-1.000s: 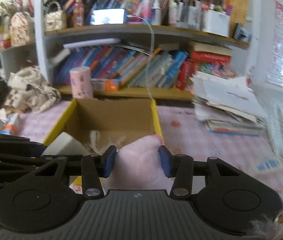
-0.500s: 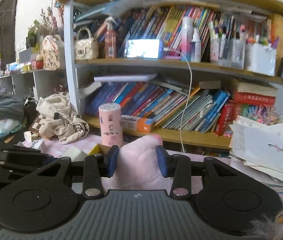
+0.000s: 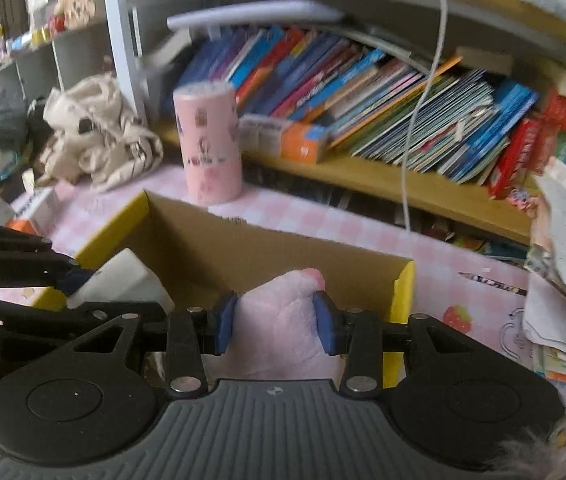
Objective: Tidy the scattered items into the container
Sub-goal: 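Lower the white block into the yellow box while right gripper lowers the plush inside, then open left gripper to release the block while right gripper releases the plush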
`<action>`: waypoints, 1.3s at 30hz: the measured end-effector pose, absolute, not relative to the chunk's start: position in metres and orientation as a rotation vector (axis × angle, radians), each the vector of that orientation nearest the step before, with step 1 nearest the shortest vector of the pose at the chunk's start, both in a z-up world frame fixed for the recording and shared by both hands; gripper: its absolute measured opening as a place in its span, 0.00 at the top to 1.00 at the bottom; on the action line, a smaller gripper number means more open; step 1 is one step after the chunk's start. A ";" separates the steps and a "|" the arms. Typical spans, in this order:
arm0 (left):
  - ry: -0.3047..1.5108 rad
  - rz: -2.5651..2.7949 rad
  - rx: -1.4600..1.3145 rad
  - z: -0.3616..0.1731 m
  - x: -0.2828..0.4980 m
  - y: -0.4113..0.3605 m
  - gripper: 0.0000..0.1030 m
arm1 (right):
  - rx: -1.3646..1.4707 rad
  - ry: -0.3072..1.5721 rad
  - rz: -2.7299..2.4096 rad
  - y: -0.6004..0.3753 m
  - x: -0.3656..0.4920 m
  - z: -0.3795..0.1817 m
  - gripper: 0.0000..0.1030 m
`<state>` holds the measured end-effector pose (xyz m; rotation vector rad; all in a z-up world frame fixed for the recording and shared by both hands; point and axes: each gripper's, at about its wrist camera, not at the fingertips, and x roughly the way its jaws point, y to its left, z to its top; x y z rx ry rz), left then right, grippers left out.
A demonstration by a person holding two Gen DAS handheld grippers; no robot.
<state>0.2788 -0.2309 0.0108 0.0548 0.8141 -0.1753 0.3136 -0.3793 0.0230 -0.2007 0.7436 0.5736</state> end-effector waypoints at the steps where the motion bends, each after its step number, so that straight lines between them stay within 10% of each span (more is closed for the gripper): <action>1: 0.831 -0.172 0.063 0.007 0.283 -0.232 0.78 | -0.208 0.754 0.578 -0.377 0.317 0.021 0.62; 39: 0.704 -0.043 0.077 0.027 0.243 -0.223 0.42 | -0.137 0.694 0.570 -0.380 0.297 0.050 0.43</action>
